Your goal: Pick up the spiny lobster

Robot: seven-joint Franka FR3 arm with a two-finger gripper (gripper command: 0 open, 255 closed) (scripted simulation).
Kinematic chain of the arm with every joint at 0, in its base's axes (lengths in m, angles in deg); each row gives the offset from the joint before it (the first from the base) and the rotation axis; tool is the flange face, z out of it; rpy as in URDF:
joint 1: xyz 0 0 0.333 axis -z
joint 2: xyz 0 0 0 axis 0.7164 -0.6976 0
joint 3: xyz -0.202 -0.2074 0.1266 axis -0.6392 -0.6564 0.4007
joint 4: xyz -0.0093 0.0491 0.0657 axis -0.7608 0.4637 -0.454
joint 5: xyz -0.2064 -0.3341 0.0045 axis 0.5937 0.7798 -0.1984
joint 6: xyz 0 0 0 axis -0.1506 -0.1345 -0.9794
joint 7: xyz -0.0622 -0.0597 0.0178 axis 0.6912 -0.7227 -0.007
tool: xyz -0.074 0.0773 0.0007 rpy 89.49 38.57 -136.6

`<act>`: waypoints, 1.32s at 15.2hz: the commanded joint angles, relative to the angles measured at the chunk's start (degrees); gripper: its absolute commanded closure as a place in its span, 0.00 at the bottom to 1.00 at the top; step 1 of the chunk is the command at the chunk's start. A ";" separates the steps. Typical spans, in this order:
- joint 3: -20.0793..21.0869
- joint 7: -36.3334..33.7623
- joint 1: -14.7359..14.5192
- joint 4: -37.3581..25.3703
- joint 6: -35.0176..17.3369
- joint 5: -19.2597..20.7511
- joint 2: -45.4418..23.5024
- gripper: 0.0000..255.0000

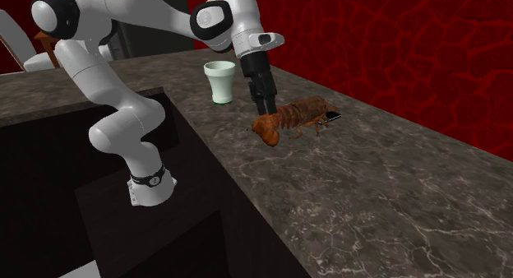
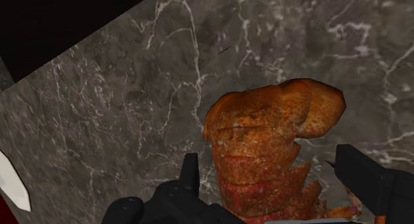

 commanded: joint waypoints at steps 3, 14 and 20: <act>0.04 -0.20 0.03 0.52 -0.61 0.09 -0.08 1.00; -0.22 0.65 -0.02 -1.61 1.54 -0.20 0.06 1.00; -0.58 2.17 0.04 -6.28 5.76 -0.59 -0.20 1.00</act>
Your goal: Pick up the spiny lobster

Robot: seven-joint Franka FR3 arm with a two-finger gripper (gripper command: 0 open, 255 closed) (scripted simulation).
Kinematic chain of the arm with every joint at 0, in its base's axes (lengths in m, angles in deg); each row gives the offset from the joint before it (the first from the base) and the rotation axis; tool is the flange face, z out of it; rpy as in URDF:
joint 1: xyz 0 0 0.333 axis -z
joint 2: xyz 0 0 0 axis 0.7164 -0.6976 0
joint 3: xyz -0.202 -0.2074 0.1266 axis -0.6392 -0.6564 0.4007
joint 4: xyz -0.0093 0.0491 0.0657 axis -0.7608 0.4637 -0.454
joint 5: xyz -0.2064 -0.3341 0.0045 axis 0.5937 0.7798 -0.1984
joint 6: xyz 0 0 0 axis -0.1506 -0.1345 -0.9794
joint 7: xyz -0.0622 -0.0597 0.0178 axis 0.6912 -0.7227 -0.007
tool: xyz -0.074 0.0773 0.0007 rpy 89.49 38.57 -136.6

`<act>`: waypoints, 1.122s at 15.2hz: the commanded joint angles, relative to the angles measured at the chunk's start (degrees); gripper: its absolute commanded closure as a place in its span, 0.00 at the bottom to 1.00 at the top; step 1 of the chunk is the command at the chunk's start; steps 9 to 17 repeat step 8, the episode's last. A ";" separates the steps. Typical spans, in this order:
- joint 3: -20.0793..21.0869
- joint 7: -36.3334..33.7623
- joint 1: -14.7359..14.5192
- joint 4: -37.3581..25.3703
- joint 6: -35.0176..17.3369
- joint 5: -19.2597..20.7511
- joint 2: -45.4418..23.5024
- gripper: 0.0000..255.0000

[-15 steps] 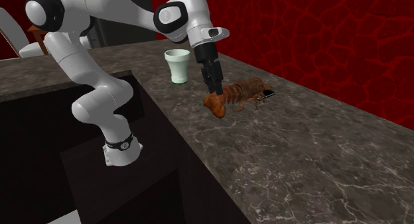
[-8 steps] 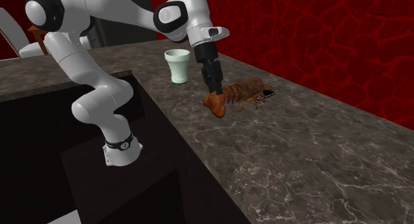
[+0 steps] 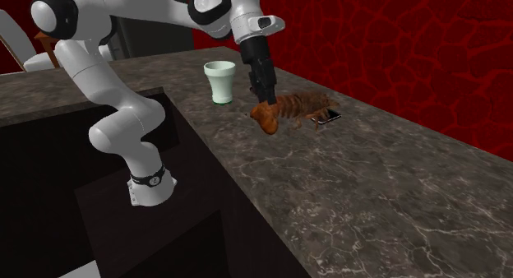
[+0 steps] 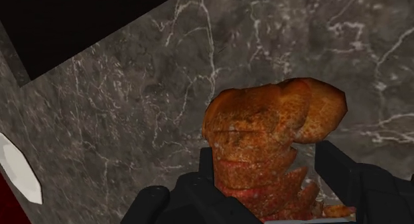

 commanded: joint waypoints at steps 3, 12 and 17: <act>-0.24 1.07 0.18 -3.64 2.86 -0.14 -0.52 1.00; -0.34 1.78 0.30 -6.34 5.05 -0.24 -0.93 1.00; -0.34 1.78 0.30 -6.34 5.05 -0.24 -0.93 1.00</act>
